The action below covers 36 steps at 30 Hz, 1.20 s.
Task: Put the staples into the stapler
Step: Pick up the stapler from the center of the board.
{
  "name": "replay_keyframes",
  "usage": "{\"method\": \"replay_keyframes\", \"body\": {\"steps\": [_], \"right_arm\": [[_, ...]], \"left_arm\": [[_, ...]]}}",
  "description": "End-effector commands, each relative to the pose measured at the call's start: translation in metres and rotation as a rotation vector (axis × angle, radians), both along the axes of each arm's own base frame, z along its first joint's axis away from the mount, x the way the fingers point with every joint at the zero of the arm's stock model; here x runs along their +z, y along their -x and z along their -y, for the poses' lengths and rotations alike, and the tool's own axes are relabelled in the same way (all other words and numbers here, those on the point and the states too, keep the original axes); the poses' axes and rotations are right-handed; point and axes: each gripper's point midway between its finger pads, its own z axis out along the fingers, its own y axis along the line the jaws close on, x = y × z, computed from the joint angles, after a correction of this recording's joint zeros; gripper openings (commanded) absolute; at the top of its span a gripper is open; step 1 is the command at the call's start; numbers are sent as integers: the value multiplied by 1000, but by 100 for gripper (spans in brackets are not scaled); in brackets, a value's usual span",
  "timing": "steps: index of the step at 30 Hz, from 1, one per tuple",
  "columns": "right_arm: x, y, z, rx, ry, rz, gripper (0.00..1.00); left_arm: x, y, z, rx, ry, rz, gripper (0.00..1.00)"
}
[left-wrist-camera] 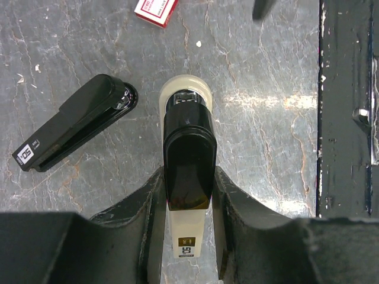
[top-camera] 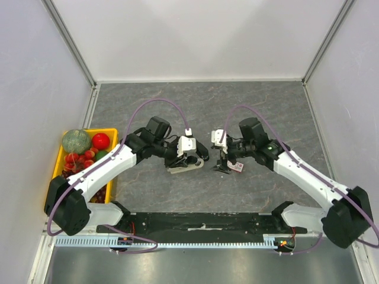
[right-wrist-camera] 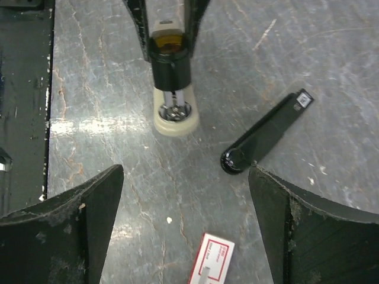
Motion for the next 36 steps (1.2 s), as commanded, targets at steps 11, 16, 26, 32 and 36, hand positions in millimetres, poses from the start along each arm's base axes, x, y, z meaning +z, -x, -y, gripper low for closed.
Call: {"method": "replay_keyframes", "body": {"steps": [11, 16, 26, 32, 36], "right_arm": [[-4, -11, -51, 13, 8, -19, 94], [-11, -10, -61, 27, 2, -39, 93], [-20, 3, -70, 85, -11, -67, 73], [-24, 10, -75, 115, -7, -72, 70], [-27, 12, -78, 122, -6, -87, 61]], "left_arm": [[43, -1, 23, -18, 142, -7, 2], [46, 4, 23, -29, 162, -9, 2], [45, 6, 24, -31, 178, -15, 2], [49, 7, 26, -36, 197, -22, 2], [52, 9, 28, -47, 212, -28, 2]]}}
